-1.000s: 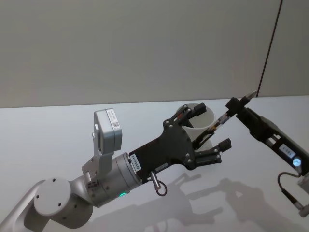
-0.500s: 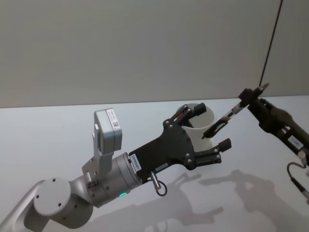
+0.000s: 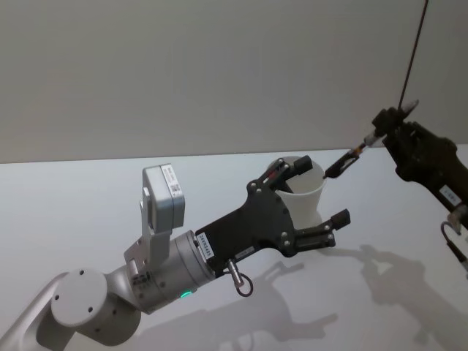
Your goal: Place the pen into the pen holder.
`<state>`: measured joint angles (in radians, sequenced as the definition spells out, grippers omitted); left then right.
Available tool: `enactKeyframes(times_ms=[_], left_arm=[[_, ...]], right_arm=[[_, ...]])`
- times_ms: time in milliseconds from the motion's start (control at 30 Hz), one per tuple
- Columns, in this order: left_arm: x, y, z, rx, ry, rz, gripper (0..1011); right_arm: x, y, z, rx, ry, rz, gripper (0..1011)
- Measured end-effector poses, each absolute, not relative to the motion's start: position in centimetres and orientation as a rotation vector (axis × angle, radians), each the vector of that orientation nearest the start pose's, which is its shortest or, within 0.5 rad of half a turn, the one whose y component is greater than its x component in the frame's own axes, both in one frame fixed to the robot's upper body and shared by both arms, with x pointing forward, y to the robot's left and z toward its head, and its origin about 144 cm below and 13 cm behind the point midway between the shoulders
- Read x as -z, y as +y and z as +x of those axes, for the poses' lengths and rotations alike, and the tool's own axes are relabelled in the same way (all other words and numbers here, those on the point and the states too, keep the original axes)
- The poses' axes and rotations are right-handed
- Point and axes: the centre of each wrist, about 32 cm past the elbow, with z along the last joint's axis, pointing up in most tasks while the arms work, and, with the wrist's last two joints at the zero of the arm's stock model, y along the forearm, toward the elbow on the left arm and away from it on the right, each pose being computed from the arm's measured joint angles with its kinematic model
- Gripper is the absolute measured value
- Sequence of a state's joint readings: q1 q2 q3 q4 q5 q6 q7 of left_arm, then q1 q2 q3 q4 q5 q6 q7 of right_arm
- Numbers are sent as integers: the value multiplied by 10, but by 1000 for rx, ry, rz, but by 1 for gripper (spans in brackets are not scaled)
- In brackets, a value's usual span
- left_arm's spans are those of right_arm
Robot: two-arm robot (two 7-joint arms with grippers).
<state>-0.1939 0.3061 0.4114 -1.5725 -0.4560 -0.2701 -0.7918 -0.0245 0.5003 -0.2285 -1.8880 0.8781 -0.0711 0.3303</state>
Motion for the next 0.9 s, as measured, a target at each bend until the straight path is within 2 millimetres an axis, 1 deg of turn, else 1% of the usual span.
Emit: enactKeyframes(times_ms=[467, 500, 567, 900], left_arm=[[-1184, 192, 489, -393, -221, -267, 1001], [-1184, 192, 489, -393, -221, -267, 1001], [-1184, 192, 489, -393, -221, -267, 1001], [-1184, 192, 489, -393, -221, -267, 1001]], right_arm=[[-1227, -251, 450, 887, -156, 388, 117], [-1227, -251, 450, 887, -156, 388, 117], [-1226, -247, 453, 894, -212, 368, 117], [-1222, -235, 462, 920, -360, 287, 117]])
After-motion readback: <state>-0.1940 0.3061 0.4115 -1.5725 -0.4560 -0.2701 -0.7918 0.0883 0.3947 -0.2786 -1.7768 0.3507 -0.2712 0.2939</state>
